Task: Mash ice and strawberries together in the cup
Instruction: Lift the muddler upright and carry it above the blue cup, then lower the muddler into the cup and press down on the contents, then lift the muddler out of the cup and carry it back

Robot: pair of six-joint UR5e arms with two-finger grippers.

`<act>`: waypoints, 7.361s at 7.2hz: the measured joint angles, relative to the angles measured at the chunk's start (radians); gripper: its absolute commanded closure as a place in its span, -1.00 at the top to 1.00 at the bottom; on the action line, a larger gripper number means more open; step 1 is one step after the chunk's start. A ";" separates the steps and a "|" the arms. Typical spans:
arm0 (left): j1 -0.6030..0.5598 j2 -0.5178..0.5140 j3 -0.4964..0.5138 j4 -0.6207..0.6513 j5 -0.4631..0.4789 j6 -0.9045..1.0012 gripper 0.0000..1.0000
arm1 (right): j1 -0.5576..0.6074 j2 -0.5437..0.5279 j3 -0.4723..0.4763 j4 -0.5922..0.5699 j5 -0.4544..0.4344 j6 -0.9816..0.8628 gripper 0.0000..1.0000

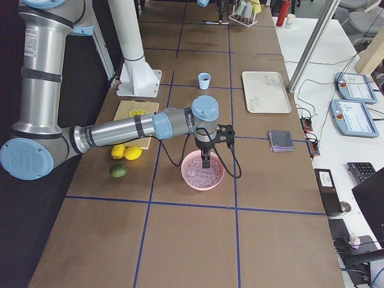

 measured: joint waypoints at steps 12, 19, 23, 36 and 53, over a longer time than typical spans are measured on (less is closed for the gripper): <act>0.675 -0.454 0.062 -0.922 1.043 -0.025 -1.00 | 0.040 -0.006 0.011 -0.002 0.032 -0.001 1.00; 0.799 -0.455 0.168 -1.143 1.209 0.138 -1.00 | 0.042 -0.011 0.015 -0.002 0.032 0.001 1.00; 0.824 -0.449 0.197 -1.146 1.215 0.140 -1.00 | 0.043 -0.015 0.016 -0.002 0.033 0.001 1.00; 0.839 -0.447 0.080 -1.006 1.212 0.211 -1.00 | 0.042 -0.013 0.016 -0.002 0.039 0.001 1.00; -0.003 0.176 -0.069 -0.098 0.170 -0.045 -1.00 | 0.051 -0.049 -0.013 -0.009 0.026 -0.084 1.00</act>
